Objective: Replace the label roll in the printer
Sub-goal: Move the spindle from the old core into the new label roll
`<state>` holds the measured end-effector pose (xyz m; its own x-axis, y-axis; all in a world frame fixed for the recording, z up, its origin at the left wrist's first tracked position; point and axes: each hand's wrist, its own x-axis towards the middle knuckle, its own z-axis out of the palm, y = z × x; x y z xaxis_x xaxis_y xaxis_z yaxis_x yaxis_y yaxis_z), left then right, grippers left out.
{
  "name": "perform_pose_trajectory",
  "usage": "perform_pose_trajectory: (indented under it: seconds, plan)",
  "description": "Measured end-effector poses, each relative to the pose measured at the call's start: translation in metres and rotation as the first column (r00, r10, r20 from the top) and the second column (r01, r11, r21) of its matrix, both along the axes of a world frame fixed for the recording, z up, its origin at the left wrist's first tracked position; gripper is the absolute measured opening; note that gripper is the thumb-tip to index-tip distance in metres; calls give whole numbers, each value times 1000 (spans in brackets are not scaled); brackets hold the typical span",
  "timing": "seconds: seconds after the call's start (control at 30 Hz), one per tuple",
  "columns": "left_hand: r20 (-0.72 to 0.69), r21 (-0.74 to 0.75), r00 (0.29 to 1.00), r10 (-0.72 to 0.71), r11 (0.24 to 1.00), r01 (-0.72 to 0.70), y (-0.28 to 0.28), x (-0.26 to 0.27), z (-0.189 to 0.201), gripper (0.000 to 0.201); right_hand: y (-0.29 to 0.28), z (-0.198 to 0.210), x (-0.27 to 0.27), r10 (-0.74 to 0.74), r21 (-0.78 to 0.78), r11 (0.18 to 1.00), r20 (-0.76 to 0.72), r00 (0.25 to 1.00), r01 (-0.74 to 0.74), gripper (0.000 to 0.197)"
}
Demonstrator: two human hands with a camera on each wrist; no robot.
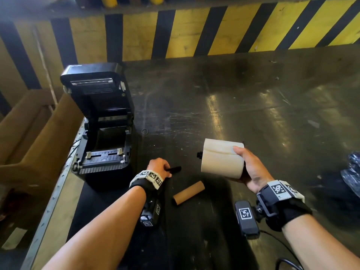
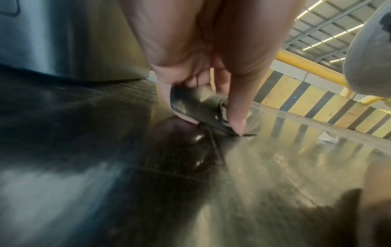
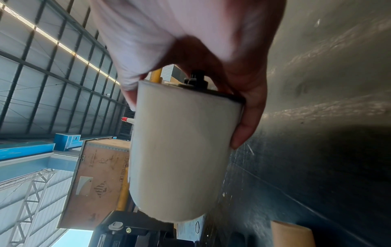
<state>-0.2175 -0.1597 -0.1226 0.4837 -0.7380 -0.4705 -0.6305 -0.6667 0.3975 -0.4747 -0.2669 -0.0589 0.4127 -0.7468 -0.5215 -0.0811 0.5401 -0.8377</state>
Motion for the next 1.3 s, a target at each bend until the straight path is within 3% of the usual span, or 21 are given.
perform_pose_trajectory:
  seconds: [0.17,0.33,0.43,0.53,0.67,0.83,0.97,1.13,1.3]
  plan:
    - [-138,-204,988,65,975,-93,3,-4,11,30,3,-1,-1,-1,17,1000,5,1000,1,42]
    - [-465,-470,879,106,812,-346,-13,-10,50,31,1,9,7,3,25,1000,33,999,-3,33]
    - [-564,-555,825,41,721,-415,-27,-13,80,26,-4,24,18,10,24,1000,73,997,-11,43]
    - [-624,-589,781,-11,663,-461,-40,-16,102,28,-10,42,31,10,13,1000,122,993,-12,36]
    - [-656,-618,754,-36,599,-509,-50,-21,122,29,-18,66,45,-2,-3,1000,185,983,3,25]
    - [-538,-705,843,-25,561,-433,-58,-22,136,30,-25,86,56,7,0,1000,238,971,-7,20]
    - [-529,-705,848,26,543,-456,-64,-22,140,29,-29,89,65,33,-16,999,253,967,-30,21]
    - [-341,-752,933,113,563,-343,-67,-16,139,30,-33,88,72,39,-36,999,264,964,-30,19]
    - [-515,-700,856,41,557,-447,-65,-17,144,41,-40,85,74,48,-97,995,255,966,-24,25]
